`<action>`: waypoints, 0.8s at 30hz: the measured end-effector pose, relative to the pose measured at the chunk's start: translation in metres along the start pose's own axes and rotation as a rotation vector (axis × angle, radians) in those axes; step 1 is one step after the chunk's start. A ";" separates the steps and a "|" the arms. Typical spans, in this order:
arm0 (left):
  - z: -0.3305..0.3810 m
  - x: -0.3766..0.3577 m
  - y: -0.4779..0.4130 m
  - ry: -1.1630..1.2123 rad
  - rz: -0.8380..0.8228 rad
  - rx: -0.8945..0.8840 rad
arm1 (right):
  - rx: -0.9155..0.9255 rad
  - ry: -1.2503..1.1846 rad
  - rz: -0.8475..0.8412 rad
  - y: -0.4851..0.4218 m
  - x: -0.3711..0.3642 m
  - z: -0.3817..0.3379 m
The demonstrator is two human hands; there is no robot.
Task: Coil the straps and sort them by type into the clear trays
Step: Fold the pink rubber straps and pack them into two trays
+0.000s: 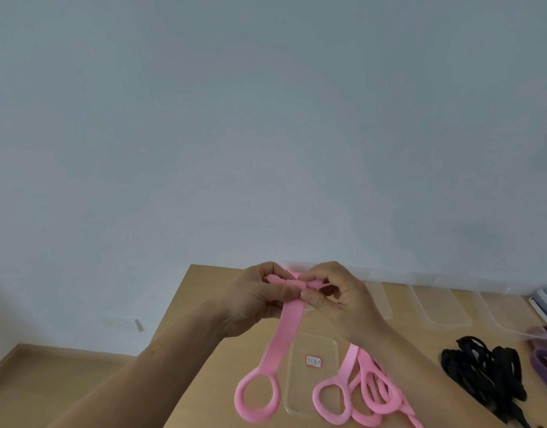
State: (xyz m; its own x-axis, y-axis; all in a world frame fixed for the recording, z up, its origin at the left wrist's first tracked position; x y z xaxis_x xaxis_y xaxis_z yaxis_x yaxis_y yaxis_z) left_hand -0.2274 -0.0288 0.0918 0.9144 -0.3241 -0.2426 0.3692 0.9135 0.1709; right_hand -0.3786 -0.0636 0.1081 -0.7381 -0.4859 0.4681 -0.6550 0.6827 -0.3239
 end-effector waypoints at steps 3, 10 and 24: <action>0.006 0.002 -0.002 -0.136 0.047 -0.075 | -0.201 -0.306 -0.047 -0.003 -0.003 0.011; 0.004 0.004 -0.006 -0.189 0.080 -0.121 | -0.206 -0.290 0.015 -0.009 0.003 0.014; -0.002 -0.004 -0.003 -0.091 -0.060 0.037 | -0.093 -0.002 0.099 -0.006 -0.001 -0.004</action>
State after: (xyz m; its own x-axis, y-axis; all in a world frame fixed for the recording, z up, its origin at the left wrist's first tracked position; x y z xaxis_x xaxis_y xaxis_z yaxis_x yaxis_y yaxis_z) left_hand -0.2328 -0.0294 0.0901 0.9012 -0.4005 -0.1659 0.4281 0.8826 0.1946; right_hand -0.3740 -0.0650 0.1126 -0.7987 -0.4151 0.4357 -0.5612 0.7750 -0.2905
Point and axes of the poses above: each hand's wrist, its own y-axis away from the middle knuckle, its own x-axis out of the back of the hand, z = x × y, the point moved 7 cm from there along -y, towards the middle knuckle, and after that the axes turned 14 degrees about -z, right-handed, at the moved point
